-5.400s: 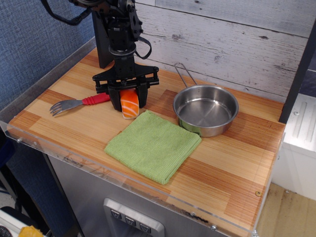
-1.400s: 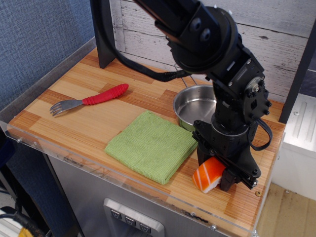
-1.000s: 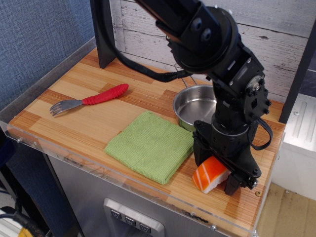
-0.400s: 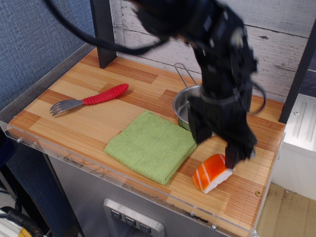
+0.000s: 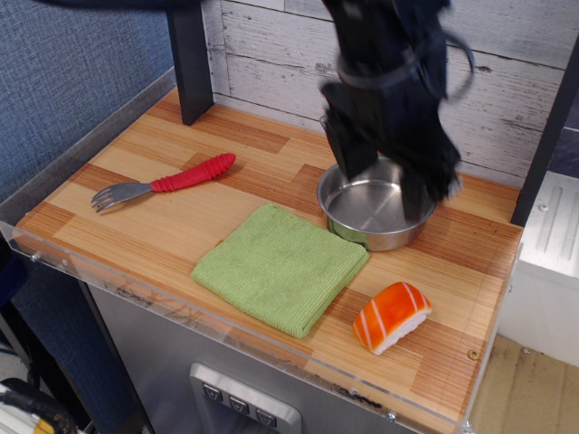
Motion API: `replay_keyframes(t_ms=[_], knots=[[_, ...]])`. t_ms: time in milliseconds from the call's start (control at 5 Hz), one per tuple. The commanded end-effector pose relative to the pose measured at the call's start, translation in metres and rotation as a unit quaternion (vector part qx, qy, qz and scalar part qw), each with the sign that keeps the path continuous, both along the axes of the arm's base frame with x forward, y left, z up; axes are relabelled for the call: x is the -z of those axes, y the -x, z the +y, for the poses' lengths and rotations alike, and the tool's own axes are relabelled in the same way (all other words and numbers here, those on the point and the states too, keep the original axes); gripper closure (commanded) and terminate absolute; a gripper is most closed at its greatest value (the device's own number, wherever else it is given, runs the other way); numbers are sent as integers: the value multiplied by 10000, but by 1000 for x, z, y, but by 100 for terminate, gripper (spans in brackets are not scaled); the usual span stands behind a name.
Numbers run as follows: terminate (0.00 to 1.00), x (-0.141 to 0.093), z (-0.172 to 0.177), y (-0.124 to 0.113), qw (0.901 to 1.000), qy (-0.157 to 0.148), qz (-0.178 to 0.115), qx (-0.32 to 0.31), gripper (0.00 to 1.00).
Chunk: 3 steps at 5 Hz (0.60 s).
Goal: Move the bread to the right of the green cloth.
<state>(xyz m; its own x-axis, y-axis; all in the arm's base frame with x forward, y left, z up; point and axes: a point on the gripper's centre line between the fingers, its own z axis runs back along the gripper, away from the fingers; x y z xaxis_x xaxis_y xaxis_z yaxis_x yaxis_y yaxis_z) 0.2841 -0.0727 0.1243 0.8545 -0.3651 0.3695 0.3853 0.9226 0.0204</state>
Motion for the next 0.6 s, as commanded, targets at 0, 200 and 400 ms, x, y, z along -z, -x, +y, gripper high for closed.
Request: replay_keyframes(t_ms=[0, 200, 400], knots=[[0, -33, 16, 8, 9983, 116, -520, -229, 0], [0, -33, 16, 8, 9983, 116, -520, -229, 0], [100, -33, 16, 8, 9983, 116, -520, -229, 0]])
